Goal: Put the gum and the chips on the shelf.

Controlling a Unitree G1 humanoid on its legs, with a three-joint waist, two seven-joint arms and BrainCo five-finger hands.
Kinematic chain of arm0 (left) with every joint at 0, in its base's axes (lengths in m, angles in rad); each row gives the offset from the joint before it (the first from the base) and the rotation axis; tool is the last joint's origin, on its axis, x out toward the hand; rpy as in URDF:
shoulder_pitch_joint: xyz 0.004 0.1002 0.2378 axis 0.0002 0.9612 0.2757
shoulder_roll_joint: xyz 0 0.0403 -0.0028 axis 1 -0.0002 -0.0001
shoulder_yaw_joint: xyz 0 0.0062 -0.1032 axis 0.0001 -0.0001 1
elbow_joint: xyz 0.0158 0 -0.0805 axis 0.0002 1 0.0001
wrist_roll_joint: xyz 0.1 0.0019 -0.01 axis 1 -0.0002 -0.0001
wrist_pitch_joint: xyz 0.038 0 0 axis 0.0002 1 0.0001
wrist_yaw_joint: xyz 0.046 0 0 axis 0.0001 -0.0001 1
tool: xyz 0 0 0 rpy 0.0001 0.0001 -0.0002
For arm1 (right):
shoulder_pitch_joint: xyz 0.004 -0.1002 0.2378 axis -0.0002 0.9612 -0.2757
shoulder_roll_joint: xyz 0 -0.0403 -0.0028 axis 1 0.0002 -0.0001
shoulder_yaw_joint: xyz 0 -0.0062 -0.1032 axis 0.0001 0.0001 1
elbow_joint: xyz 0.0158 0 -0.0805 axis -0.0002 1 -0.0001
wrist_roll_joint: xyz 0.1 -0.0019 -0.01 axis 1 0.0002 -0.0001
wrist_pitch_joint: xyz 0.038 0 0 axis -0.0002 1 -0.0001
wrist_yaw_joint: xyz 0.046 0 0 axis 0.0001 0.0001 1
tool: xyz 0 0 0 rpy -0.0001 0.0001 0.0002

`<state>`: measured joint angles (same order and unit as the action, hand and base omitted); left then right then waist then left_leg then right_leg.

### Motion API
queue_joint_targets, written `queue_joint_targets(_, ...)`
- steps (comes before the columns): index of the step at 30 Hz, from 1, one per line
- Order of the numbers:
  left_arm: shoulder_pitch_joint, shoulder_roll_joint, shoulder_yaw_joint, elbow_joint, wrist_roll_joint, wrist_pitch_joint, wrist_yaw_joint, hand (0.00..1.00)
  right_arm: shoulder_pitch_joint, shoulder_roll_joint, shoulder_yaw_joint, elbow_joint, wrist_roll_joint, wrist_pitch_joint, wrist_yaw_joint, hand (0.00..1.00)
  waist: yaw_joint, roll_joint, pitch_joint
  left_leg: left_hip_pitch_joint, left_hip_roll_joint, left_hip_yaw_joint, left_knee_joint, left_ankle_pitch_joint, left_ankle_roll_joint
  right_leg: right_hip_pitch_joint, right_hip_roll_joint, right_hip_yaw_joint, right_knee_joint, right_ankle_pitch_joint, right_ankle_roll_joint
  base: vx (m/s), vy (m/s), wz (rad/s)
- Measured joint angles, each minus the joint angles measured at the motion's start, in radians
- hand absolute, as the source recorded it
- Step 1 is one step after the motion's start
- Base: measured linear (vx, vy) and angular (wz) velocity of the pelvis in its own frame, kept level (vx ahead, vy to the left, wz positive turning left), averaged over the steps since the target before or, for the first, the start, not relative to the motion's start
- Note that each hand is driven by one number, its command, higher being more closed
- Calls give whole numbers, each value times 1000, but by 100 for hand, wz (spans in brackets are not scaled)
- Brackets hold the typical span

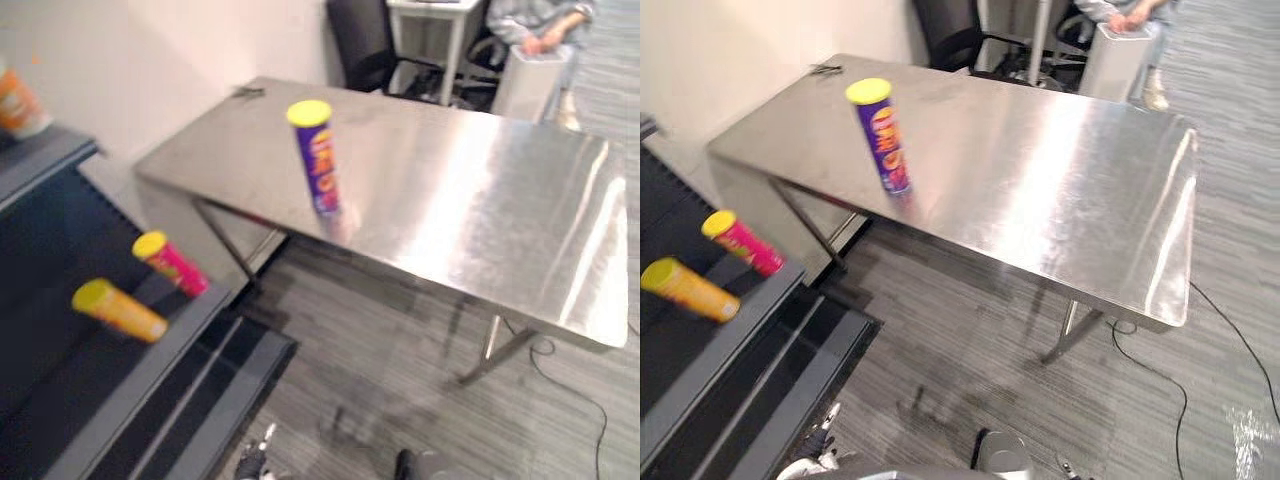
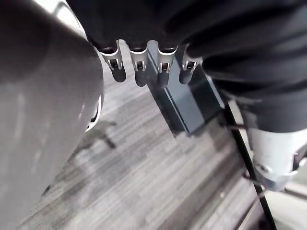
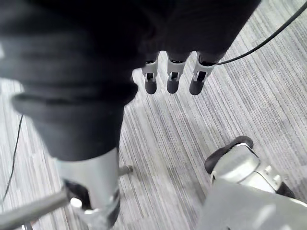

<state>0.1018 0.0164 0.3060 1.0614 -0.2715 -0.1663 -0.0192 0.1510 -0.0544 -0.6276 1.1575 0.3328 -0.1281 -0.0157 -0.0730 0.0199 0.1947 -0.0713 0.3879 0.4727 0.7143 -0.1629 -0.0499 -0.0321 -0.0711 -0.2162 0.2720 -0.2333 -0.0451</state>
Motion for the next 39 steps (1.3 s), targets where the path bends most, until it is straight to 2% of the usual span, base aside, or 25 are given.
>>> queue_joint_targets(3,6,-3,-2,-11,1,-6,-8,0,27,-6,-35,-17,-1,-8,-1,0,8,0,-1,-61,-42,-51,-156,-2,-6,39,6,43,-6,-9,20,197,-5,-59)
queue_joint_targets(5,5,-8,6,-33,1,-6,-8,0,29,-5,-33,-37,-2,-8,-1,0,29,-2,-1,-85,-69,-103,-294,9,-19,37,6,92,11,-21,39,228,93,-68)
queue_joint_targets(7,3,-15,13,-37,1,-6,-7,0,28,3,-22,-71,-8,-11,-1,0,47,-1,-2,-82,-102,-189,-419,29,-39,40,4,152,32,-42,75,246,192,-80)
queue_joint_targets(9,3,-21,15,-32,1,-6,-5,0,27,16,-12,-97,-12,-16,0,0,50,6,-6,-68,-126,-248,-466,65,-45,35,4,200,53,-69,108,200,271,-75)
queue_joint_targets(10,3,-21,21,-28,1,-6,-5,0,20,26,-11,-107,-17,-16,1,0,52,-3,-10,-56,-140,-246,-461,94,-92,33,-9,231,66,-82,126,224,378,-78)
queue_joint_targets(11,9,-4,20,-28,2,-6,-2,0,22,54,-8,-108,-18,-16,2,0,48,-35,-37,-47,-169,-202,-454,70,-70,33,-46,251,55,-81,141,220,385,-56)
queue_joint_targets(12,11,4,19,-24,2,-6,0,0,26,67,-2,-108,-18,-16,3,0,46,-48,-49,-48,-181,-187,-448,56,-64,34,-61,256,40,-74,151,259,430,-59)
queue_joint_targets(13,11,19,19,1,4,-7,5,0,32,90,5,-95,-20,-15,3,0,49,-67,-73,-48,-203,-150,-436,27,-54,33,-88,281,0,-51,181,246,380,-56)
queue_joint_targets(14,7,29,14,15,8,-6,6,0,29,94,6,-82,-22,-13,4,0,49,-76,-88,-46,-210,-124,-431,12,-47,33,-98,297,-26,-29,188,189,297,-62)
queue_joint_targets(15,4,32,11,25,11,-6,6,0,26,95,7,-78,-22,-11,4,0,49,-72,-97,-45,-216,-116,-430,6,-43,29,-103,308,-44,-10,191,158,274,-61)
queue_joint_targets(17,2,34,-3,63,21,-5,13,0,0,85,9,-68,-29,-11,5,0,50,-60,-115,-17,-224,-86,-456,4,-39,18,-105,336,-102,89,184,104,224,-86)
queue_joint_targets(19,1,35,-36,75,42,-5,14,0,-22,69,20,-41,-51,-12,6,0,50,-40,-118,14,-229,-56,-492,6,-36,19,-106,328,-141,157,183,45,166,-80)
queue_joint_targets(21,0,38,-74,74,57,-6,14,0,-21,64,34,-32,-57,-11,5,0,49,-29,-119,37,-243,-42,-521,14,-24,21,-116,304,-166,192,184,16,127,-51)
queue_joint_targets(27,-2,55,-122,82,58,-5,15,0,-1,62,47,3,-56,-7,4,0,47,-23,-127,60,-280,-73,-591,45,-14,51,-140,204,-216,194,185,-32,-7,6)
queue_joint_targets(32,-2,56,-121,86,60,-5,16,0,-7,44,46,10,-45,-7,4,0,54,-28,-134,109,-305,-77,-747,142,-22,53,-134,158,-264,192,186,-121,-75,-4)
queue_joint_targets(33,-2,58,-119,86,63,-5,16,0,-10,37,42,10,-37,-7,3,0,56,-32,-135,124,-315,-74,-794,170,-23,52,-137,144,-278,182,196,-128,-73,-13)
queue_joint_targets(35,-4,57,-118,89,92,-3,16,0,-7,24,3,9,-14,-7,1,0,50,-33,-133,128,-315,-85,-816,190,-22,51,-131,136,-281,175,192,-134,-54,3)
queue_joint_targets(39,3,54,-111,90,99,1,17,0,4,-5,-85,7,43,-8,-14,0,51,-28,-149,128,-315,-100,-819,190,-26,57,-131,130,-280,175,192,-119,-17,8)
